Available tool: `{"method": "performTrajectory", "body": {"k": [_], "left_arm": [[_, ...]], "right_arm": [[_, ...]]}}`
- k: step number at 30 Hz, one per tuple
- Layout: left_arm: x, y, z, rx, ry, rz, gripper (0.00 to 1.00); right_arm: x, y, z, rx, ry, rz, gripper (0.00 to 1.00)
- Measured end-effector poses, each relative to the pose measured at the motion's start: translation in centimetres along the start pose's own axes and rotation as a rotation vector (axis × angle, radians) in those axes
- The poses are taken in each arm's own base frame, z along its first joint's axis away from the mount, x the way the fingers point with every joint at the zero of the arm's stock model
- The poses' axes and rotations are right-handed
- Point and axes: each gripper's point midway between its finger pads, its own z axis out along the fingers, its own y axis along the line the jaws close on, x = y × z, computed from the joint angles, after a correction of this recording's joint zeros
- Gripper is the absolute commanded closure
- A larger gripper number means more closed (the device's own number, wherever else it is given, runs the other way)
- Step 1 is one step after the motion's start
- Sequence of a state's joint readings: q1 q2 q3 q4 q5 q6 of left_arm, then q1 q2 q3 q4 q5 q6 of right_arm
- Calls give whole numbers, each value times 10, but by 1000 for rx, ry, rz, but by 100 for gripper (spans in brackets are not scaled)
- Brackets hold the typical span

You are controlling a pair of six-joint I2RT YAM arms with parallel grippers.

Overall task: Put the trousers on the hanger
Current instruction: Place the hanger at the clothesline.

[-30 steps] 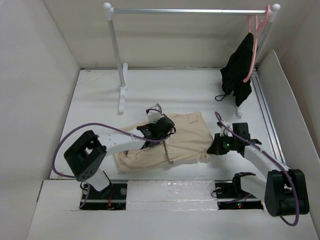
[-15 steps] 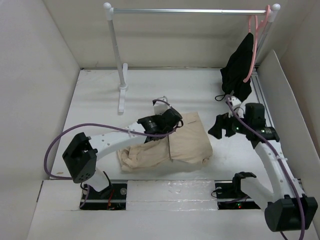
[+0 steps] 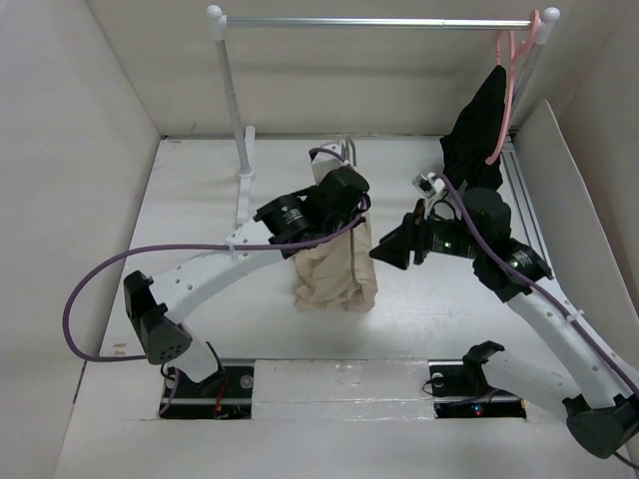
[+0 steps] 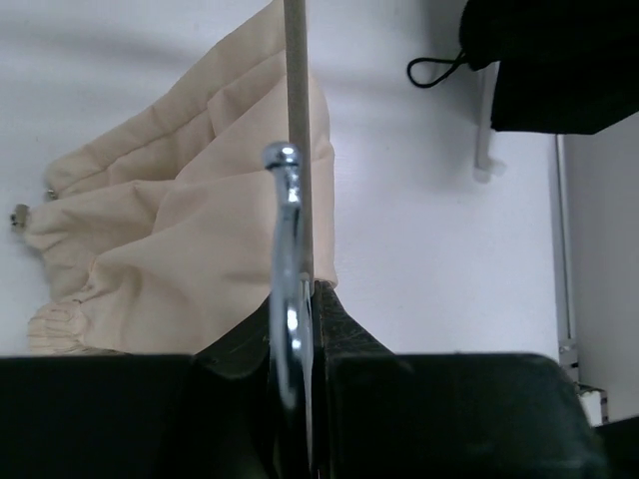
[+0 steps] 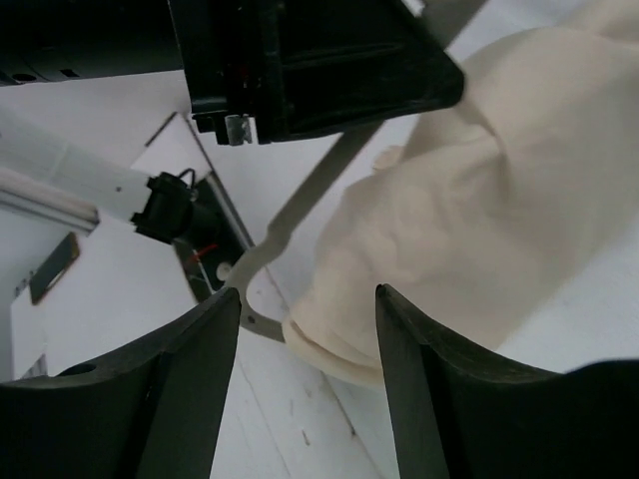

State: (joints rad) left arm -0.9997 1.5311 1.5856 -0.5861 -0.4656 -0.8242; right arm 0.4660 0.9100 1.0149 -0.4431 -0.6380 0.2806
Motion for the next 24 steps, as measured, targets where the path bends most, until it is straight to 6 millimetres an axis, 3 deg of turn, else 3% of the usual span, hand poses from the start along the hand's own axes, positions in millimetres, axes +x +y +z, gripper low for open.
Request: {"method": "performTrajectory", "body": {"k": [4, 8, 17, 20, 24], "left_arm": [[-20, -18, -9, 35, -20, 4, 100], [-27, -27, -11, 52, -24, 13, 100], [-18, -30, -7, 73, 20, 41, 100], [-20, -29, -5, 81, 28, 39, 100], [-22, -29, -3, 93, 34, 38, 100]], "right_arm": [[-10, 25, 24, -94, -23, 49, 34], [-17, 43, 41, -150, -47, 80, 32], [2, 32, 57, -74, -55, 182, 34], [6, 32, 59, -59, -60, 198, 41], [9, 34, 66, -75, -66, 223, 70]]}}
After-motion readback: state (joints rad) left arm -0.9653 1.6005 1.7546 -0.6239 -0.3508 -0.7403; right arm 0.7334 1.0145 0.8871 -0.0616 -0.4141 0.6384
